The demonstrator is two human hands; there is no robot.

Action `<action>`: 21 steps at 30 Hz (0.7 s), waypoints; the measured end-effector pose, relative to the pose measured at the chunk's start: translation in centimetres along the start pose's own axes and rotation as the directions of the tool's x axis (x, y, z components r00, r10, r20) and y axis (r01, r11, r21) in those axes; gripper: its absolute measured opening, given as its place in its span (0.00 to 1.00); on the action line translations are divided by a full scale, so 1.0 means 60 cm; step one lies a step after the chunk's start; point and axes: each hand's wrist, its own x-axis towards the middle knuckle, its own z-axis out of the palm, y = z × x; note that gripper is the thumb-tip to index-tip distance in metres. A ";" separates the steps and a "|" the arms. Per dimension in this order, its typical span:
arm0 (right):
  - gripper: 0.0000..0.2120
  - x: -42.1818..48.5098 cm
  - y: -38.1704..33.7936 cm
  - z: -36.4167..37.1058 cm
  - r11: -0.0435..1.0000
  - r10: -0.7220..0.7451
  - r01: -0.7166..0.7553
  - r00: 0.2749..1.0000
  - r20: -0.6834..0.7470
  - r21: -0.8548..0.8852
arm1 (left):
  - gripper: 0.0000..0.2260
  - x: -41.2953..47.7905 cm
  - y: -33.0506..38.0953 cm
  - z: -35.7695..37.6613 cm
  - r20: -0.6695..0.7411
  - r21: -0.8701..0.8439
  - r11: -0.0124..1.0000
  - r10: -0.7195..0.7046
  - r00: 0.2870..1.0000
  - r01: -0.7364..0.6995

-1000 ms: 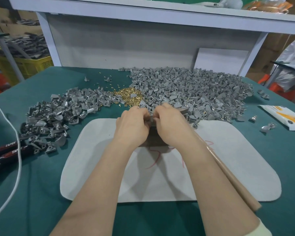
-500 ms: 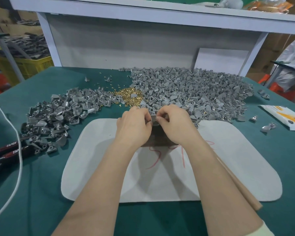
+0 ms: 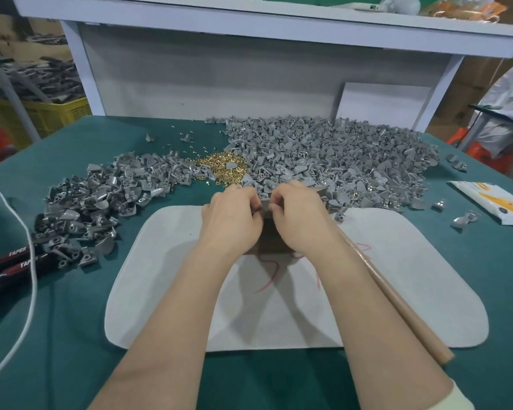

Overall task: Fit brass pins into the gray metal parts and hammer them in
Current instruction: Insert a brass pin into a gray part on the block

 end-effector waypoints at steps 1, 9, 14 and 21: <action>0.05 0.000 -0.004 0.000 0.999 -0.002 0.002 1.000 -0.003 -0.048 | 0.02 0.000 0.001 0.000 0.005 0.004 1.000 0.003 1.000 -0.003; 0.08 0.003 -0.013 0.003 0.985 -0.047 0.045 0.999 -0.011 -0.164 | 0.01 -0.002 0.002 -0.003 0.005 -0.024 0.999 0.049 0.999 -0.049; 0.05 0.003 0.008 0.005 0.998 0.032 -0.032 0.999 -0.005 0.058 | 0.01 -0.003 0.001 -0.002 -0.004 -0.044 0.999 0.018 1.000 -0.018; 0.08 0.003 0.044 -0.015 0.925 0.160 -0.135 0.986 -0.042 0.355 | 0.04 -0.002 0.002 0.001 -0.015 -0.037 0.999 -0.002 1.000 0.001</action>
